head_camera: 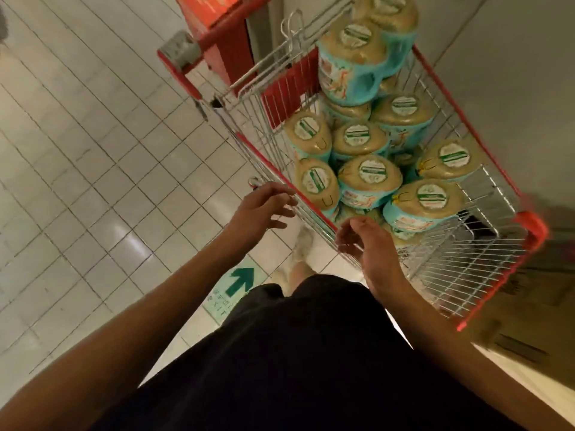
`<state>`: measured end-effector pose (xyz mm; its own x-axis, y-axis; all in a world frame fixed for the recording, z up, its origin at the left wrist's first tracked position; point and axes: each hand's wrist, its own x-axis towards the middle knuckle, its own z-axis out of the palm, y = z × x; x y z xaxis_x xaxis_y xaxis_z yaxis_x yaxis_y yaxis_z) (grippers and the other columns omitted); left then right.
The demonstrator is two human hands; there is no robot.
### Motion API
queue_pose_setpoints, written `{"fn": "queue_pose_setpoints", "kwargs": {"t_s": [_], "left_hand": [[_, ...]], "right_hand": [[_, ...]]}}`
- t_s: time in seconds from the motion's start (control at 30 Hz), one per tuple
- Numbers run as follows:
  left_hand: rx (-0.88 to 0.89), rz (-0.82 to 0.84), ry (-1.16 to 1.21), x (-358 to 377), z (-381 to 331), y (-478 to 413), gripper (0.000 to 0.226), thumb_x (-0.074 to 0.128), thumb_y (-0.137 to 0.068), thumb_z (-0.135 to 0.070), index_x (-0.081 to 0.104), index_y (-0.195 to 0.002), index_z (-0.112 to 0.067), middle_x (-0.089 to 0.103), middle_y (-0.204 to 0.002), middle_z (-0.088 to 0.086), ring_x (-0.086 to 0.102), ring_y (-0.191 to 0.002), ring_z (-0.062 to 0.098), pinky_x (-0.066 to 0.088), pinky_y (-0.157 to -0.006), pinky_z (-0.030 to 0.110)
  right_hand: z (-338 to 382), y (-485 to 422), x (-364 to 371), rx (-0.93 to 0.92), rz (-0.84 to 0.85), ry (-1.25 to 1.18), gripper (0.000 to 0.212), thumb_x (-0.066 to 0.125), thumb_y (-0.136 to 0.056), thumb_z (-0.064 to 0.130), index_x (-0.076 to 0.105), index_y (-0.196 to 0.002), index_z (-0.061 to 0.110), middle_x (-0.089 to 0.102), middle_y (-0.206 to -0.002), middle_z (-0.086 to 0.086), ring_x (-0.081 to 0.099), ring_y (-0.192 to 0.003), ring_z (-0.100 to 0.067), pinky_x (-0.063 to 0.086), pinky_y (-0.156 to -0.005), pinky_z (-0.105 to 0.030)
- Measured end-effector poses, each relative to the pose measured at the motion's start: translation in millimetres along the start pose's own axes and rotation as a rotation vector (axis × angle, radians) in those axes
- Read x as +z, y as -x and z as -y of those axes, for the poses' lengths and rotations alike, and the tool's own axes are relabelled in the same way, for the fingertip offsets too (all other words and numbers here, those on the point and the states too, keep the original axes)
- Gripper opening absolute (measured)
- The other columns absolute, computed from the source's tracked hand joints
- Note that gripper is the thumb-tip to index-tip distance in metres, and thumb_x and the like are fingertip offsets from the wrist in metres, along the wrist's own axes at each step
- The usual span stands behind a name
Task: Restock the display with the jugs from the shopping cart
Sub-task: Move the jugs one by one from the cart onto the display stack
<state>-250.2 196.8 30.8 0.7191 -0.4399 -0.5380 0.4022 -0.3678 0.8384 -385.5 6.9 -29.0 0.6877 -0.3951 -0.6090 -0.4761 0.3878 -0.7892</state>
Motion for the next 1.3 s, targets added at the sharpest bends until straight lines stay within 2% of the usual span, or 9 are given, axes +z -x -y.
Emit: {"fn": "queue_pose_setpoints", "kwargs": {"t_s": [0.13, 0.27, 0.53, 0.63, 0.73, 0.9, 1.03, 1.13, 1.3], "left_hand": [[-0.031, 0.064, -0.021, 22.2, -27.4, -61.2, 0.023, 0.049, -0.107, -0.012, 0.065, -0.122, -0.004, 0.072, -0.118, 0.015, 0.071, -0.100, 0.027, 0.058, -0.089, 0.044], [-0.087, 0.118, -0.023, 40.0, -47.2, -114.5, 0.021, 0.052, -0.106, -0.012, 0.068, -0.118, -0.008, 0.074, -0.107, 0.007, 0.071, -0.092, 0.018, 0.059, -0.075, 0.030], [-0.216, 0.122, -0.058, 38.8, -75.1, -224.3, 0.027, 0.050, -0.107, -0.018, 0.065, -0.123, -0.003, 0.073, -0.107, 0.009, 0.070, -0.095, 0.025, 0.057, -0.079, 0.037], [-0.288, 0.138, -0.028, 36.4, -75.0, -272.3, 0.023, 0.050, -0.107, -0.021, 0.065, -0.119, -0.007, 0.071, -0.102, 0.009, 0.070, -0.089, 0.025, 0.057, -0.073, 0.035], [-0.420, 0.105, 0.082, 33.1, -72.7, -323.6, 0.024, 0.051, -0.106, -0.029, 0.064, -0.113, -0.010, 0.070, -0.104, 0.010, 0.068, -0.085, 0.024, 0.058, -0.066, 0.032], [-0.549, -0.020, 0.248, 24.9, -67.7, -403.4, 0.030, 0.047, -0.108, -0.039, 0.057, -0.097, -0.012, 0.061, -0.092, 0.008, 0.057, -0.076, 0.023, 0.055, -0.078, 0.042], [-0.601, 0.007, 0.277, 18.9, -72.6, -439.4, 0.031, 0.046, -0.105, -0.042, 0.057, -0.097, -0.015, 0.062, -0.088, 0.004, 0.060, -0.084, 0.024, 0.057, -0.053, 0.033], [-0.606, 0.086, 0.303, 17.9, -73.8, -454.4, 0.041, 0.043, -0.104, -0.052, 0.066, -0.094, -0.020, 0.070, -0.096, 0.003, 0.064, -0.102, 0.025, 0.058, -0.070, 0.037], [-0.588, 0.153, 0.330, 21.1, -77.1, -458.0, 0.050, 0.036, -0.105, -0.052, 0.063, -0.130, -0.018, 0.065, -0.123, 0.008, 0.059, -0.125, 0.030, 0.050, -0.103, 0.050]], "right_hand": [[22.4, -47.9, -7.2, 0.031, -0.072, -0.078, 0.026, 0.057, -0.096, 0.034, 0.072, -0.092, 0.013, 0.072, -0.083, -0.006, 0.070, -0.078, -0.017, 0.059, -0.074, -0.032], [53.6, -97.9, -10.0, 0.040, -0.126, -0.121, 0.026, 0.052, -0.107, 0.019, 0.070, -0.091, 0.010, 0.072, -0.080, -0.006, 0.068, -0.070, -0.015, 0.057, -0.069, -0.031], [135.6, -212.4, 24.4, -0.038, -0.139, -0.095, 0.020, 0.053, -0.108, 0.026, 0.071, -0.101, 0.022, 0.073, -0.093, 0.009, 0.070, -0.084, -0.001, 0.057, -0.077, -0.021], [152.6, -258.8, 39.6, -0.052, -0.168, -0.090, 0.024, 0.053, -0.108, 0.037, 0.067, -0.120, 0.022, 0.070, -0.116, 0.008, 0.067, -0.104, 0.000, 0.056, -0.096, -0.026], [160.8, -296.9, 54.3, -0.007, -0.251, -0.224, 0.019, 0.052, -0.108, 0.039, 0.062, -0.121, 0.030, 0.065, -0.111, 0.019, 0.061, -0.102, 0.004, 0.049, -0.107, -0.036], [163.8, -329.6, 75.6, 0.028, -0.362, -0.577, 0.062, 0.073, -0.084, 0.062, 0.061, -0.138, 0.033, 0.067, -0.130, 0.015, 0.061, -0.122, -0.007, 0.047, -0.107, -0.032], [164.9, -349.9, 93.6, 0.010, -0.449, -0.759, 0.088, 0.082, -0.069, 0.063, 0.059, -0.145, 0.026, 0.063, -0.146, 0.004, 0.057, -0.137, -0.020, 0.041, -0.121, -0.048], [162.8, -360.7, 104.8, -0.007, -0.525, -0.816, 0.092, 0.084, -0.073, 0.056, 0.054, -0.151, 0.019, 0.062, -0.149, -0.003, 0.056, -0.139, -0.026, 0.042, -0.120, -0.052], [164.4, -356.1, 110.2, -0.008, -0.571, -0.955, 0.063, 0.078, -0.092, 0.031, 0.056, -0.148, 0.011, 0.063, -0.146, -0.012, 0.058, -0.136, -0.033, 0.045, -0.117, -0.057]]}}
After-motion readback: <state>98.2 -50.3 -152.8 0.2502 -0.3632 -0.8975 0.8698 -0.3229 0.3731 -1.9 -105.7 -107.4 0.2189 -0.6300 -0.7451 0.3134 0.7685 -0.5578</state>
